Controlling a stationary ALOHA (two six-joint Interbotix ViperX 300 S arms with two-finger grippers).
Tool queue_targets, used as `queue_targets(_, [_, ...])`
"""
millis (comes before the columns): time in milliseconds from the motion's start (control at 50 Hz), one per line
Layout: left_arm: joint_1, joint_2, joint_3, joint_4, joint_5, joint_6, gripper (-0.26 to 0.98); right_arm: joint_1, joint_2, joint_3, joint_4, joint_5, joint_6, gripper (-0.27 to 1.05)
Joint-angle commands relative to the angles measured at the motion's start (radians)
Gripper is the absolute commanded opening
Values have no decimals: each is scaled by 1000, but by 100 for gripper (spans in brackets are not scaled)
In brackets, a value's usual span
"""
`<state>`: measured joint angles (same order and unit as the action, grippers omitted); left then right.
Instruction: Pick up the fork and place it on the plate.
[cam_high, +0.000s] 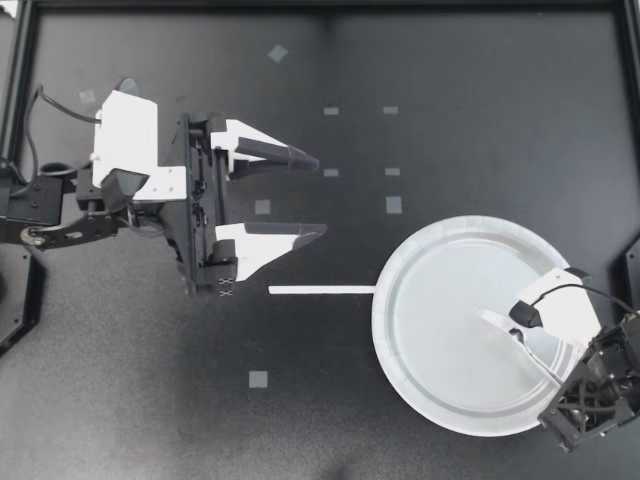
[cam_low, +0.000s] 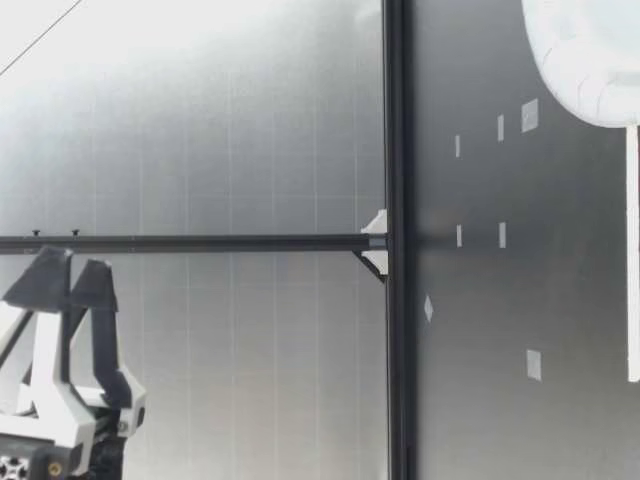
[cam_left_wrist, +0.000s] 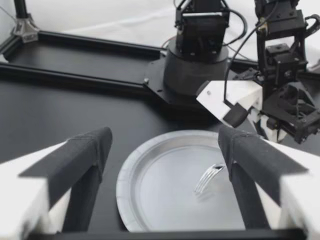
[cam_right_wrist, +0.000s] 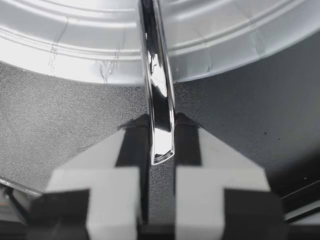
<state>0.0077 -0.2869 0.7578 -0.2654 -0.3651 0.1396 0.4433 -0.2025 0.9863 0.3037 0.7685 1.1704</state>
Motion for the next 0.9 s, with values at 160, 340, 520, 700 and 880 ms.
queue_targets(160, [0, -44, 15, 2, -48, -2, 76, 6, -6, -6, 15, -12, 0, -17])
queue_targets(340, [0, -58, 31, 2, -48, -3, 76, 6, -9, 3, 17, -15, 0, -4])
queue_targets(520, [0, -67, 38, 2, -49, -3, 76, 6, 8, 15, 28, -14, 5, 30])
queue_targets(700, [0, -77, 51, 2, -67, -2, 76, 6, 18, 14, 37, -15, 3, 47])
queue_targets(880, [0, -87, 67, 2, -97, 0, 76, 6, -3, 14, 37, -60, 3, 48])
